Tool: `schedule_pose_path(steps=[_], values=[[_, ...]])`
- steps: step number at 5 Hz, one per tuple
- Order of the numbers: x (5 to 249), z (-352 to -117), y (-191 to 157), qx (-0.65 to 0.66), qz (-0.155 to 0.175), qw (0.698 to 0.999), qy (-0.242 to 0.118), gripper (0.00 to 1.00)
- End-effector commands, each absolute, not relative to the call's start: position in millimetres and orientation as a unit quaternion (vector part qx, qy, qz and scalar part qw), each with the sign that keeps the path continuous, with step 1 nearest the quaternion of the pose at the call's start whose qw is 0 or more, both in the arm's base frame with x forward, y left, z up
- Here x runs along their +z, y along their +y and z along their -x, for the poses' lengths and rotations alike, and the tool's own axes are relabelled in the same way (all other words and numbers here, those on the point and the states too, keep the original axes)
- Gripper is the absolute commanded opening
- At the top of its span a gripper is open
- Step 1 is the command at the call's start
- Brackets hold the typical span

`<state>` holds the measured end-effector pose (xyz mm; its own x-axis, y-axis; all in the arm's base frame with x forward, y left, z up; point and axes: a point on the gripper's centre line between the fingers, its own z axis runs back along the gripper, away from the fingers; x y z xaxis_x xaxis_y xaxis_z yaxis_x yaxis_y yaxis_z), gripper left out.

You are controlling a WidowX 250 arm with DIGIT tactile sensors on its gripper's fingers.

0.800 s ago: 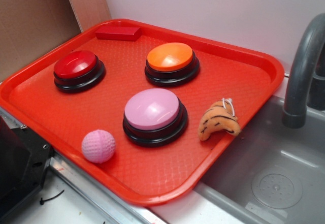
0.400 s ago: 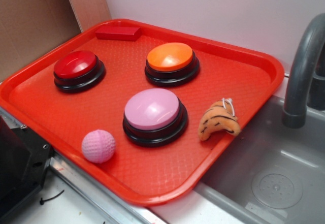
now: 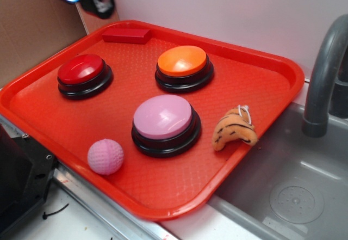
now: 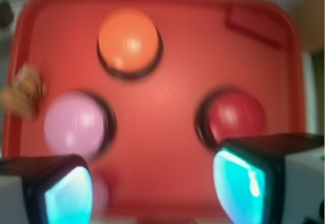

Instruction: Push the orange button.

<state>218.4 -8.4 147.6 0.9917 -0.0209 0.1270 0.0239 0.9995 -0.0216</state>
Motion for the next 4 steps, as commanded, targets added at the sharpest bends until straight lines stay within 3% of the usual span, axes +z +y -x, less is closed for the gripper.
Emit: schedule_pose_path(steps=[1,4], values=[[105.6,-289.6,-12.0,-0.032,0.006,0.995,-0.091,1.00],[56.0,-301.0,-39.3,-0.083,-0.003,0.995,-0.063,1.00]])
